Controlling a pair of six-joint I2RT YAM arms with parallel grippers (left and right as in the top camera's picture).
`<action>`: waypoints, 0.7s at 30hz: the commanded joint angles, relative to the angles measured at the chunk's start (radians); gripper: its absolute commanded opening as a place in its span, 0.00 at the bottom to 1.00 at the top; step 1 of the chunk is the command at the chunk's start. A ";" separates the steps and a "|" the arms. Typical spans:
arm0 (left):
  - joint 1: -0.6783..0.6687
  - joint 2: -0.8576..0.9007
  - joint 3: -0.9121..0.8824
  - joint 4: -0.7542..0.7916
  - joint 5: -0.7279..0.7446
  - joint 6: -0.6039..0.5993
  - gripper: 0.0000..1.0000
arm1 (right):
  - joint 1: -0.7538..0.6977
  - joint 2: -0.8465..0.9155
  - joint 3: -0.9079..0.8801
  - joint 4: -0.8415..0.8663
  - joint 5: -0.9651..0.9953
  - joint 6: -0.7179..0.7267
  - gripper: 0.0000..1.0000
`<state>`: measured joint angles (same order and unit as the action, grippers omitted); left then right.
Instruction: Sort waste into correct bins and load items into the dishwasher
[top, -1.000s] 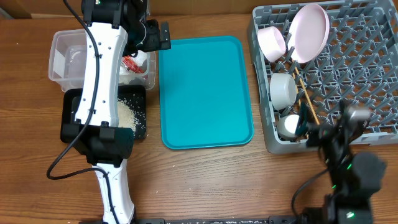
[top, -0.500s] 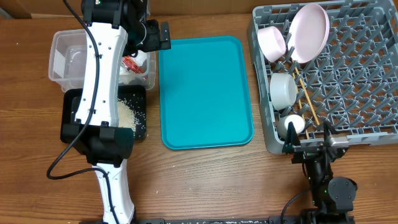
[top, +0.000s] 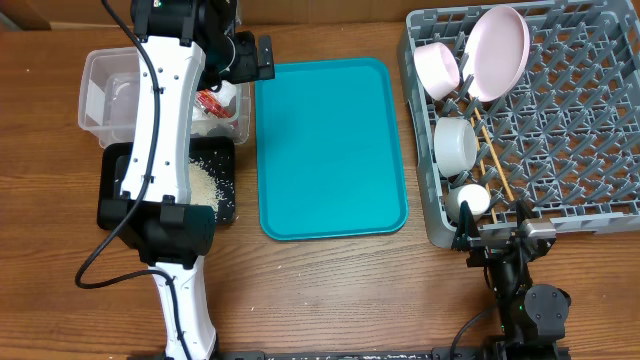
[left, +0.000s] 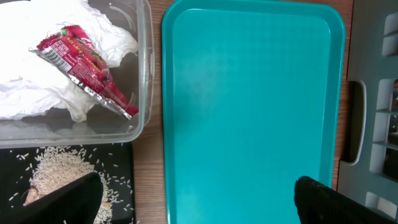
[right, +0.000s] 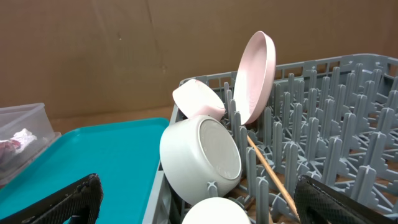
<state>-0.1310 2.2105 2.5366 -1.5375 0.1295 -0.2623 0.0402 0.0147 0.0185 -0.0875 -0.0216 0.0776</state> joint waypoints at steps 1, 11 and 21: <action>-0.007 -0.007 0.018 0.001 -0.006 0.000 1.00 | 0.006 -0.012 -0.011 0.006 -0.002 0.005 1.00; -0.007 -0.007 0.018 0.001 -0.006 0.000 1.00 | 0.006 -0.012 -0.011 0.006 -0.002 0.005 1.00; -0.007 -0.007 0.018 0.000 -0.028 0.002 1.00 | 0.006 -0.012 -0.011 0.006 -0.002 0.005 1.00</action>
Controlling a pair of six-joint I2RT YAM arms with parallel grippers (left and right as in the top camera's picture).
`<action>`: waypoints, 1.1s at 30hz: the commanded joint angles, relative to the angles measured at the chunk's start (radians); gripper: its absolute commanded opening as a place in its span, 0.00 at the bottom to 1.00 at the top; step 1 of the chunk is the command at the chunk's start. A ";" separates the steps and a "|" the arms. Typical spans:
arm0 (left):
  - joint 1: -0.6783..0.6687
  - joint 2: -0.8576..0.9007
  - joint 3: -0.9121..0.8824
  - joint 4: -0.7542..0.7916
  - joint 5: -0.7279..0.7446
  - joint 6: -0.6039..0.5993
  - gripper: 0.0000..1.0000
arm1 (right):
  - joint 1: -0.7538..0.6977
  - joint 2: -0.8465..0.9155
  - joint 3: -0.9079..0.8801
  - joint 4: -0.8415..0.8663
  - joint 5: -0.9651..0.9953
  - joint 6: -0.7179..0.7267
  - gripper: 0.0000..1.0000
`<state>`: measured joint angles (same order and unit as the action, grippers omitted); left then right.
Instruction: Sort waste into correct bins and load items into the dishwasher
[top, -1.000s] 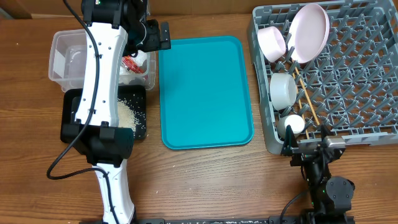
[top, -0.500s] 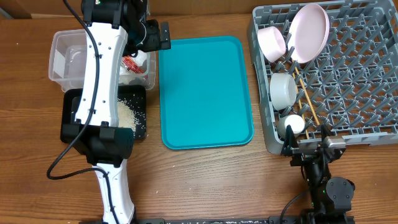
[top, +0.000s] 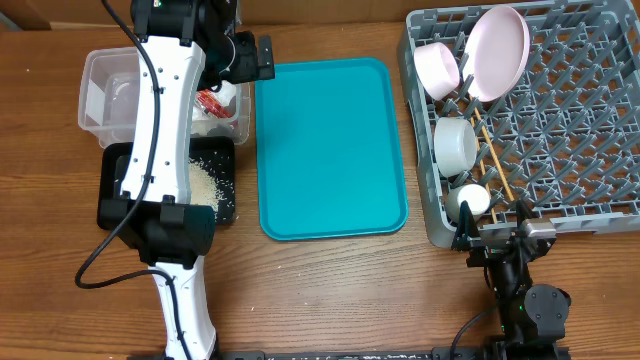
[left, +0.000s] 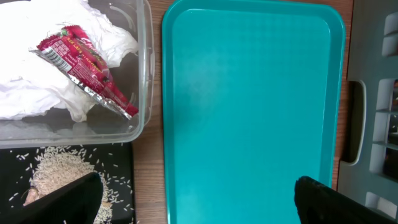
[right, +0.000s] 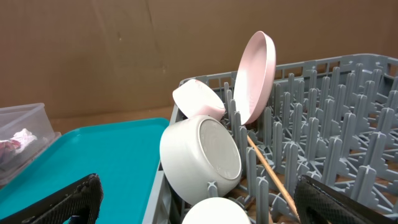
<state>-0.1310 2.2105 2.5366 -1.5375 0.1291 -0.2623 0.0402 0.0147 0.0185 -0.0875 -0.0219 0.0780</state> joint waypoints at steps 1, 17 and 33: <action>-0.007 -0.007 0.018 0.001 -0.037 0.002 1.00 | 0.006 -0.012 -0.011 0.006 -0.002 0.005 1.00; 0.034 -0.747 -0.987 0.977 -0.043 0.196 1.00 | 0.006 -0.012 -0.011 0.006 -0.002 0.005 1.00; 0.211 -1.742 -2.246 1.534 -0.056 0.270 1.00 | 0.006 -0.012 -0.011 0.006 -0.002 0.005 1.00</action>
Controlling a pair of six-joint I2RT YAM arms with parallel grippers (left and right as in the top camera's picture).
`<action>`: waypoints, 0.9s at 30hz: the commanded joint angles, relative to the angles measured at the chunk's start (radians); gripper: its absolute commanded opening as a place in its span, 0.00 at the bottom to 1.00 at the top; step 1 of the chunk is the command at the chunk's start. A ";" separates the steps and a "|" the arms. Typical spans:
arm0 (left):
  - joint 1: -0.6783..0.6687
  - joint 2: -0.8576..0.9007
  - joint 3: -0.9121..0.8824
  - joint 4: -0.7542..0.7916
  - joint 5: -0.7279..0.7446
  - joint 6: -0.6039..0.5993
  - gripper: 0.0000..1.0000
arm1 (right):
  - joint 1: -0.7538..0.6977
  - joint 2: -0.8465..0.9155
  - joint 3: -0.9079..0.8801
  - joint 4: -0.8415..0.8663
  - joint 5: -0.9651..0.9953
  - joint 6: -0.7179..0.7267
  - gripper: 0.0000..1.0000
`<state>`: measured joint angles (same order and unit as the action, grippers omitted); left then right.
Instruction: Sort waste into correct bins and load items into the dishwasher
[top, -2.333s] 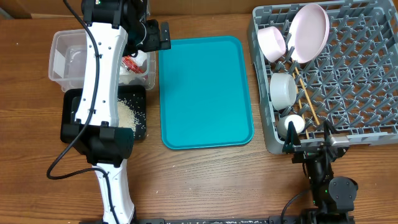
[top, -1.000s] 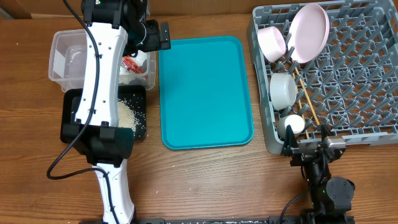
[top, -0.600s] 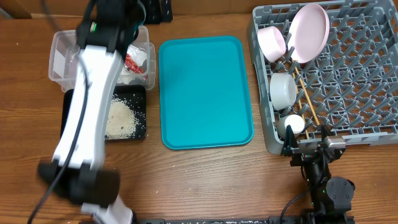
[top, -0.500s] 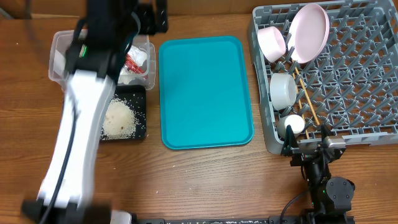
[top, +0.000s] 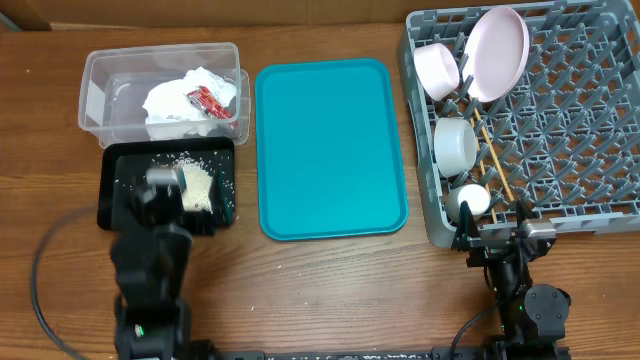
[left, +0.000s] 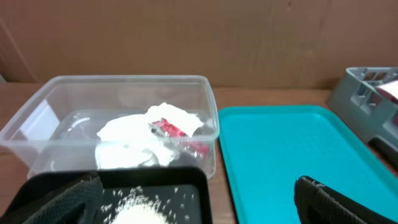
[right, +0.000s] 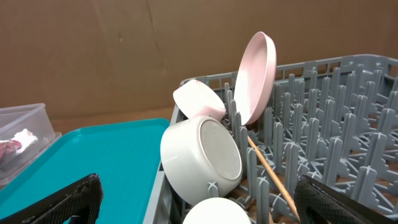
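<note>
The clear bin (top: 95, 95) at the back left holds crumpled white tissue (left: 134, 127) and a red wrapper (top: 207, 101). In front of it a black tray (top: 112, 200) carries loose rice (left: 146, 211). My left gripper (left: 198, 202) hovers open and empty over the black tray's near end, facing the bin. The teal tray (top: 330, 150) is bare. The grey dish rack (top: 580, 130) holds a pink plate (right: 256, 78), a pink bowl (right: 198, 99), two white bowls (right: 202, 158) and chopsticks (top: 492, 155). My right gripper (right: 199, 202) is open and empty at the rack's near left corner.
Brown cardboard walls off the back of the table. The rack's right half has only bare tines. The left arm's base and cable lie along the table's near left edge (top: 60, 260); the right arm's base (top: 530, 300) sits below the rack.
My left arm was stretched out over the bin's right end, looking down at the teal tray. It is now drawn back to the near left, low over the black rice tray. The right arm is unchanged.
At both earlier moments my left gripper hung open and empty above the bin's right end and the tray's edge, with the red wrapper lying on the tissue in the bin. Now that arm is back near its base, and the right gripper has stayed put.
</note>
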<state>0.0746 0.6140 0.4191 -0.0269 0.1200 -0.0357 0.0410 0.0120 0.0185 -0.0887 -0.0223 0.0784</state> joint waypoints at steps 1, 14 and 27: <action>0.006 -0.186 -0.157 0.025 -0.057 0.044 1.00 | 0.006 -0.009 -0.011 0.007 -0.001 0.004 1.00; 0.005 -0.565 -0.415 -0.011 -0.104 0.046 1.00 | 0.006 -0.009 -0.010 0.007 -0.001 0.004 1.00; 0.004 -0.610 -0.414 -0.050 -0.101 0.089 1.00 | 0.006 -0.009 -0.011 0.007 -0.001 0.004 1.00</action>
